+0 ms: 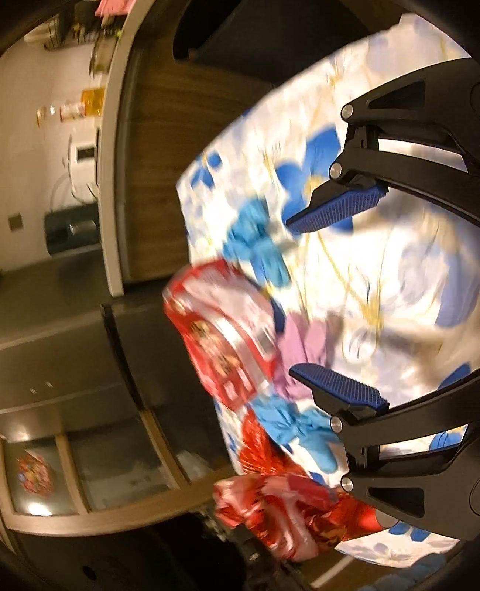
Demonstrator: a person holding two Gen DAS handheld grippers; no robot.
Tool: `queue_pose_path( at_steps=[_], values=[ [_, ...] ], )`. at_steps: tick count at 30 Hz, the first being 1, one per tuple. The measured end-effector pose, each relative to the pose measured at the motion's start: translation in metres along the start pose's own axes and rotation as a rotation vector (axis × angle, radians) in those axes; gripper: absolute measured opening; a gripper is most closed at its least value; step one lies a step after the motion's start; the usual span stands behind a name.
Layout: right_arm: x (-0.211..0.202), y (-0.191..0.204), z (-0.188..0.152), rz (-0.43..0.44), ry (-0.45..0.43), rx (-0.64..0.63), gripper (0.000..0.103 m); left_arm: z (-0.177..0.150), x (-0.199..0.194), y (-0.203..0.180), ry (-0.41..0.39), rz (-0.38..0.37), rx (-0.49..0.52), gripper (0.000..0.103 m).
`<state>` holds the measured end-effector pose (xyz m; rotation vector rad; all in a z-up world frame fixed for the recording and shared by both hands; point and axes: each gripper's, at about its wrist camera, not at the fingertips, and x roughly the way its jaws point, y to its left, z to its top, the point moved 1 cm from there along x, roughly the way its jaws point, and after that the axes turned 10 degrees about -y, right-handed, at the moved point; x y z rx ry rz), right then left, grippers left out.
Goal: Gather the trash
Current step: 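Grasp the red printed snack bag with the left gripper while the right gripper reaches the purple glove, then carry the red snack bag with the left gripper while the right gripper carries the purple glove to the bin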
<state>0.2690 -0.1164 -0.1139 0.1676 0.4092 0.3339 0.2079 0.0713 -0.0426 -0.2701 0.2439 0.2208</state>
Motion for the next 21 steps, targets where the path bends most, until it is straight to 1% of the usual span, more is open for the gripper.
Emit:
queue_pose_path(
  at_steps=[5, 6, 8, 9, 11, 12, 14, 16, 17, 21],
  values=[
    [0.025, 0.015, -0.007, 0.041, 0.075, -0.016, 0.056, 0.002, -0.003, 0.005, -0.008, -0.009, 0.004, 0.002],
    [0.028, 0.017, -0.008, 0.046, 0.085, -0.015, 0.055, 0.002, -0.003, 0.006, -0.009, -0.007, 0.005, 0.002],
    [0.032, 0.019, -0.01, 0.057, 0.099, -0.017, 0.046, 0.003, -0.002, 0.009, -0.008, -0.004, -0.002, 0.002],
    [0.035, 0.021, -0.011, 0.062, 0.11, -0.022, 0.043, 0.004, -0.002, 0.01, -0.007, -0.004, -0.005, 0.002],
    [0.039, 0.025, -0.013, 0.069, 0.124, -0.032, 0.031, 0.004, -0.001, 0.012, -0.006, -0.002, -0.006, 0.002],
    [0.04, 0.026, -0.014, 0.072, 0.13, -0.037, 0.028, 0.004, -0.001, 0.013, -0.006, -0.001, -0.007, 0.002],
    [0.041, 0.027, -0.015, 0.081, 0.134, -0.041, 0.014, 0.004, -0.001, 0.014, -0.005, -0.001, -0.01, 0.002],
    [0.04, 0.028, -0.015, 0.094, 0.133, -0.044, 0.005, 0.004, -0.001, 0.015, -0.004, -0.001, -0.013, 0.002],
    [0.039, 0.029, -0.015, 0.101, 0.129, -0.046, 0.002, 0.004, -0.001, 0.015, -0.003, -0.001, -0.014, 0.002],
    [0.031, 0.032, -0.011, 0.121, 0.1, -0.055, 0.0, 0.004, -0.001, 0.015, -0.003, -0.001, -0.012, 0.002]
  ],
)
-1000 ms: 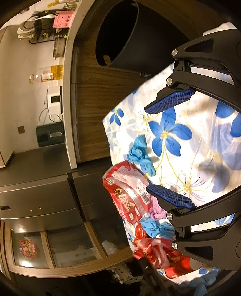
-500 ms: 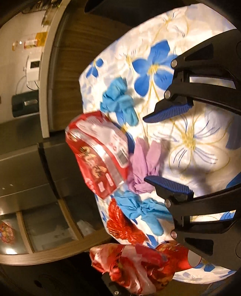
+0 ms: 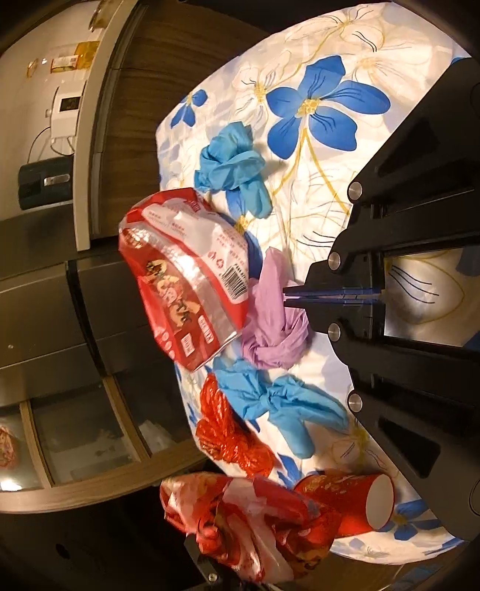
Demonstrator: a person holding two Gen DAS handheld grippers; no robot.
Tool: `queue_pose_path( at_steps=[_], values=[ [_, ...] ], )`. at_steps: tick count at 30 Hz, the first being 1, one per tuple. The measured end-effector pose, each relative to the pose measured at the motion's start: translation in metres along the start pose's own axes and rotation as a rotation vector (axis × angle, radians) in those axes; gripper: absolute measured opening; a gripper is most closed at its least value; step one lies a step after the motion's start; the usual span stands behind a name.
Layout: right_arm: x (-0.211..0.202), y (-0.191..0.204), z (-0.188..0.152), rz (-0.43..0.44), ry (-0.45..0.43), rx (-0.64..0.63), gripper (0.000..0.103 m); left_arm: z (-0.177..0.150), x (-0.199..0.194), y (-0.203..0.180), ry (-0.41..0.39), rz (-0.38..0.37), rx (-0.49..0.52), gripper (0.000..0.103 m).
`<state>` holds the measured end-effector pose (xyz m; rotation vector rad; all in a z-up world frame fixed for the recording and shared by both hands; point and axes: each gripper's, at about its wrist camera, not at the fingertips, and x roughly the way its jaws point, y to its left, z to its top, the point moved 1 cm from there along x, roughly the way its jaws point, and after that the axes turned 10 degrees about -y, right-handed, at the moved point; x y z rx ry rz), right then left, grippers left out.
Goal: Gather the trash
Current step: 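Carry the red snack bag with the left gripper while the right gripper carries the purple glove to the bin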
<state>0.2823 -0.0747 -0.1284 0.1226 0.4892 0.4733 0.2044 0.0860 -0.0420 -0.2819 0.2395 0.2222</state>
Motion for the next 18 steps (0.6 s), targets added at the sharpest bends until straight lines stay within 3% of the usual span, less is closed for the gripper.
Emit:
queue_pose_path(
  at_steps=[18],
  values=[
    [-0.083, 0.005, 0.031, 0.034, -0.161, -0.021, 0.0, 0.006, -0.021, -0.009, -0.025, -0.025, 0.001, 0.002]
  ],
)
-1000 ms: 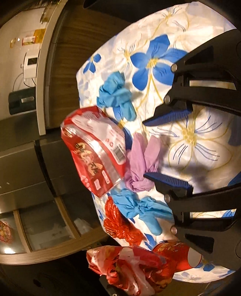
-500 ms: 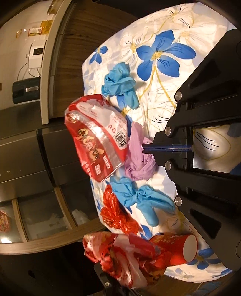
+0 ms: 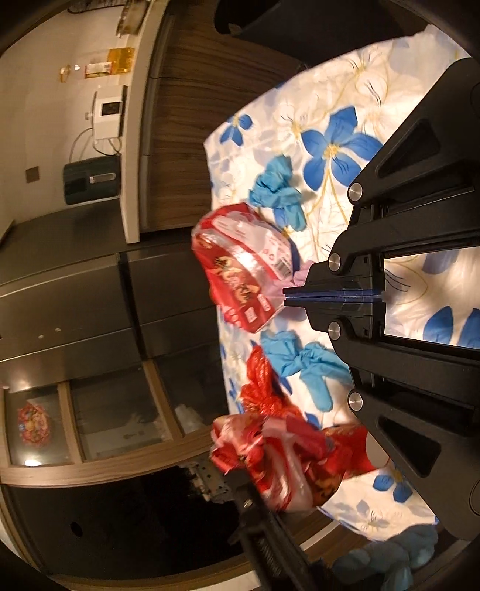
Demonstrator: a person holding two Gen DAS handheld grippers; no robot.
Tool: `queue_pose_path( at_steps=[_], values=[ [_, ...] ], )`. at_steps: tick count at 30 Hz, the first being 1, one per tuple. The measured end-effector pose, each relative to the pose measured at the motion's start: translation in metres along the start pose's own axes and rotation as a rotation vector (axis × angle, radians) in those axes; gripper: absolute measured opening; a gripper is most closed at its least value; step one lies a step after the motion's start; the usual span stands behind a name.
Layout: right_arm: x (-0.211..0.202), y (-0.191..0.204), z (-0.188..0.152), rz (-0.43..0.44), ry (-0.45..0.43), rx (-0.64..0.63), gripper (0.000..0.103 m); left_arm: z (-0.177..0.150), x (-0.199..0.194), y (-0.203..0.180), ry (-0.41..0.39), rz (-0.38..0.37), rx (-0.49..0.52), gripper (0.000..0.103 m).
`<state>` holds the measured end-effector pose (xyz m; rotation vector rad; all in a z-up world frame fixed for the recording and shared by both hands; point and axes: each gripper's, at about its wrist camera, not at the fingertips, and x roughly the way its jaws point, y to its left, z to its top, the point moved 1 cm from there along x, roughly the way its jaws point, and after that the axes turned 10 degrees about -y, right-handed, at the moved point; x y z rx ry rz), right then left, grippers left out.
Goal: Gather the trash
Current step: 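Carry the red snack bag with the left gripper while the right gripper carries the purple glove to the bin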
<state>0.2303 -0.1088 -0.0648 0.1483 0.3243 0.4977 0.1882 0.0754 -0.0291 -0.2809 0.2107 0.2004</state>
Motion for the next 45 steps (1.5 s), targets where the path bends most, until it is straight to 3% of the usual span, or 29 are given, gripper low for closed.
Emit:
queue_pose_path(
  at_steps=[9, 20, 33, 45],
  values=[
    [-0.046, -0.01, 0.02, -0.012, -0.076, 0.006, 0.0, 0.002, -0.017, -0.02, -0.017, -0.047, 0.02, 0.002],
    [-0.087, -0.046, 0.041, -0.073, -0.141, 0.025, 0.0, 0.0, -0.019, -0.072, -0.015, -0.145, 0.058, 0.002],
    [-0.126, -0.113, 0.071, -0.205, -0.227, 0.053, 0.0, -0.009, -0.001, -0.17, 0.018, -0.333, 0.123, 0.002],
    [-0.162, -0.192, 0.1, -0.382, -0.301, 0.07, 0.0, -0.015, 0.023, -0.274, 0.044, -0.505, 0.166, 0.002]
  ],
)
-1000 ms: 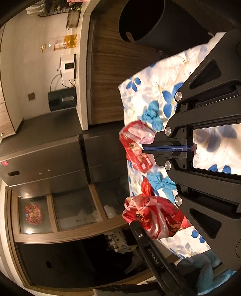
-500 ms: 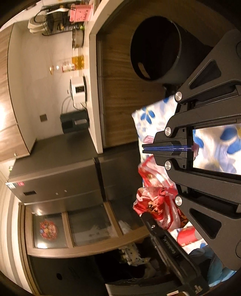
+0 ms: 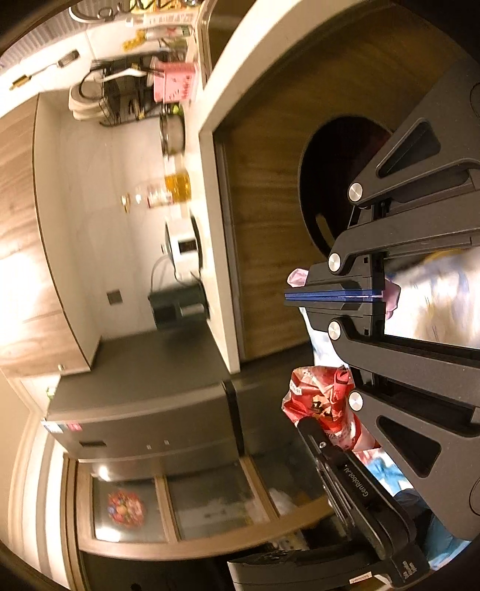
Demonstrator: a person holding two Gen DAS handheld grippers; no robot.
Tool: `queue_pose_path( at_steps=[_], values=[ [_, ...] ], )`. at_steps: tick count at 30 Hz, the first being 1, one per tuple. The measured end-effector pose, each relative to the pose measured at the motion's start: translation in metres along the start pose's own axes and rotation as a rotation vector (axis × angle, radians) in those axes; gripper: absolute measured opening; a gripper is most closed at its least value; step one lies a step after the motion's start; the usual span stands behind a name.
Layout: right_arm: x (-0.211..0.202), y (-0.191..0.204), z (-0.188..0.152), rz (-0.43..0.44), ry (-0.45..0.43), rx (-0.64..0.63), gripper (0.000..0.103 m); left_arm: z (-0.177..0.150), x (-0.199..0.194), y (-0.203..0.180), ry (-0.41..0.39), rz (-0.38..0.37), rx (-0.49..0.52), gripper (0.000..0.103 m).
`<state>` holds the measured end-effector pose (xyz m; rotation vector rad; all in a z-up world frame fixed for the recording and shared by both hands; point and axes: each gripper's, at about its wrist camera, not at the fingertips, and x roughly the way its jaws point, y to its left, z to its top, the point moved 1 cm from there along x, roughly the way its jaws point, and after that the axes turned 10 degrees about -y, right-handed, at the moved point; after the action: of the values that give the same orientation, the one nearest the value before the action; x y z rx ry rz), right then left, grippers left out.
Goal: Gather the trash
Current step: 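Carry the red snack bag with the left gripper while the right gripper carries the purple glove to the bin, then open both grippers over the black bin to drop the bag and glove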
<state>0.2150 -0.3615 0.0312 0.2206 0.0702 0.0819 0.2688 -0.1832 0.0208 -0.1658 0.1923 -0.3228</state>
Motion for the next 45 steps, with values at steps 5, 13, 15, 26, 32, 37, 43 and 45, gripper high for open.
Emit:
queue_pose_path(
  at_steps=[5, 13, 15, 26, 32, 37, 43, 45],
  values=[
    [0.005, -0.026, 0.006, -0.049, -0.006, 0.006, 0.0, -0.001, 0.027, -0.031, 0.014, -0.061, 0.023, 0.002],
    [0.018, -0.06, 0.006, -0.097, 0.01, 0.041, 0.0, -0.008, 0.06, -0.063, 0.043, -0.135, 0.034, 0.002],
    [0.019, -0.066, 0.006, -0.103, 0.013, 0.05, 0.0, -0.012, 0.068, -0.069, 0.054, -0.149, 0.037, 0.002],
    [0.033, -0.091, 0.004, -0.126, 0.03, 0.084, 0.0, -0.024, 0.092, -0.092, 0.067, -0.181, 0.083, 0.002],
    [0.04, -0.098, 0.002, -0.139, 0.043, 0.098, 0.001, -0.028, 0.101, -0.097, 0.082, -0.18, 0.099, 0.003],
    [0.045, -0.105, 0.0, -0.146, 0.054, 0.118, 0.003, -0.034, 0.108, -0.101, 0.099, -0.186, 0.117, 0.005],
    [0.043, -0.116, 0.0, -0.176, 0.049, 0.149, 0.04, -0.038, 0.111, -0.1, 0.108, -0.174, 0.125, 0.042],
    [0.041, -0.117, -0.001, -0.186, 0.047, 0.151, 0.046, -0.038, 0.111, -0.098, 0.1, -0.158, 0.125, 0.055]
  ],
)
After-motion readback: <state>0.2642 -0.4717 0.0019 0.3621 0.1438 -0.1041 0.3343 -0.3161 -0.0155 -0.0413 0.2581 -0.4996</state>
